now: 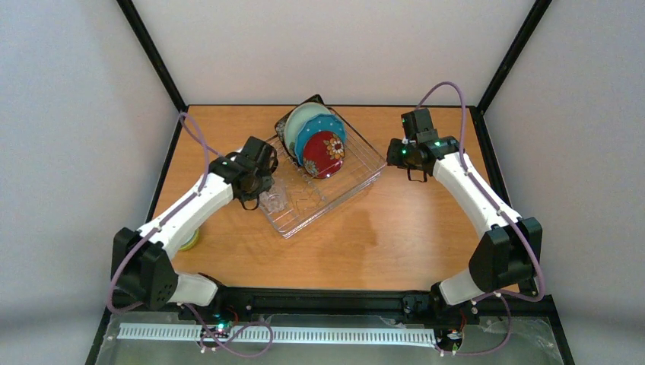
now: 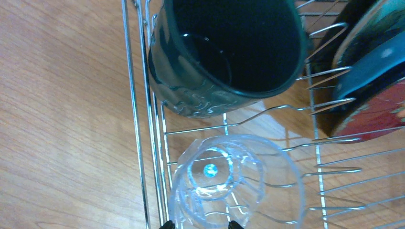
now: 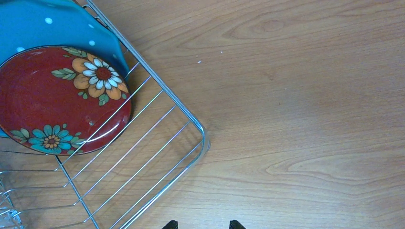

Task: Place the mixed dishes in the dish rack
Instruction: Place the cup in the dish rack, then grab the bowl from the bowl.

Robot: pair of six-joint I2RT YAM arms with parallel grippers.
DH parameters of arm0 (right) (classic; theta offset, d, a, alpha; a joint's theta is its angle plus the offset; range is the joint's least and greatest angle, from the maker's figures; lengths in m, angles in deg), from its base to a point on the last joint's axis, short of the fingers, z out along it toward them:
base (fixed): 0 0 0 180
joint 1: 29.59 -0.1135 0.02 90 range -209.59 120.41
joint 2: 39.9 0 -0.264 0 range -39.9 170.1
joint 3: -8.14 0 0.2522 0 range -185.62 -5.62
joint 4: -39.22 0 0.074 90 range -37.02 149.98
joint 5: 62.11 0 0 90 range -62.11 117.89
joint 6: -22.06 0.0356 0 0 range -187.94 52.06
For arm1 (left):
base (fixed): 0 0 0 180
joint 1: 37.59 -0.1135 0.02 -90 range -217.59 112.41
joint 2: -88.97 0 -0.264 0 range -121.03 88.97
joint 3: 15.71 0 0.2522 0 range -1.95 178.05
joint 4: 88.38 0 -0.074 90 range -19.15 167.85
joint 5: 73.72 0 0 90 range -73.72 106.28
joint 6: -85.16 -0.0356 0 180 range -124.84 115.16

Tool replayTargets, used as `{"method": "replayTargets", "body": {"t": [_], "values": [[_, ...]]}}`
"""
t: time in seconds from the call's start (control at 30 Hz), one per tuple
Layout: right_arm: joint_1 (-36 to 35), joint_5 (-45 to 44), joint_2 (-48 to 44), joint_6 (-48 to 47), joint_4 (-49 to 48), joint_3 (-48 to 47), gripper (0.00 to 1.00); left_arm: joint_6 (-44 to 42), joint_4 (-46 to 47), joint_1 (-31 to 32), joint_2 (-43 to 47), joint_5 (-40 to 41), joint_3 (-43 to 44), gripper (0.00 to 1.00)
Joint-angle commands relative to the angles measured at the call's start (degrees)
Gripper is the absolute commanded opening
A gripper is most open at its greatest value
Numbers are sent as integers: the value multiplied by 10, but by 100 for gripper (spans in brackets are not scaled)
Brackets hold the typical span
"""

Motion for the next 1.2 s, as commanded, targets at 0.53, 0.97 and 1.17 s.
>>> {"method": "replayTargets", "body": {"t": [0.53,0.97,1.17], "values": [[6,3,10,8,-2,-35,62,12,-129,-5,113,62,117,61],[3,32,15,7,-14,-39,62,41,-136,-135,187,63,4,61],[1,39,15,3,-15,-41,63,-8,-119,-228,187,44,-24,61]]}}
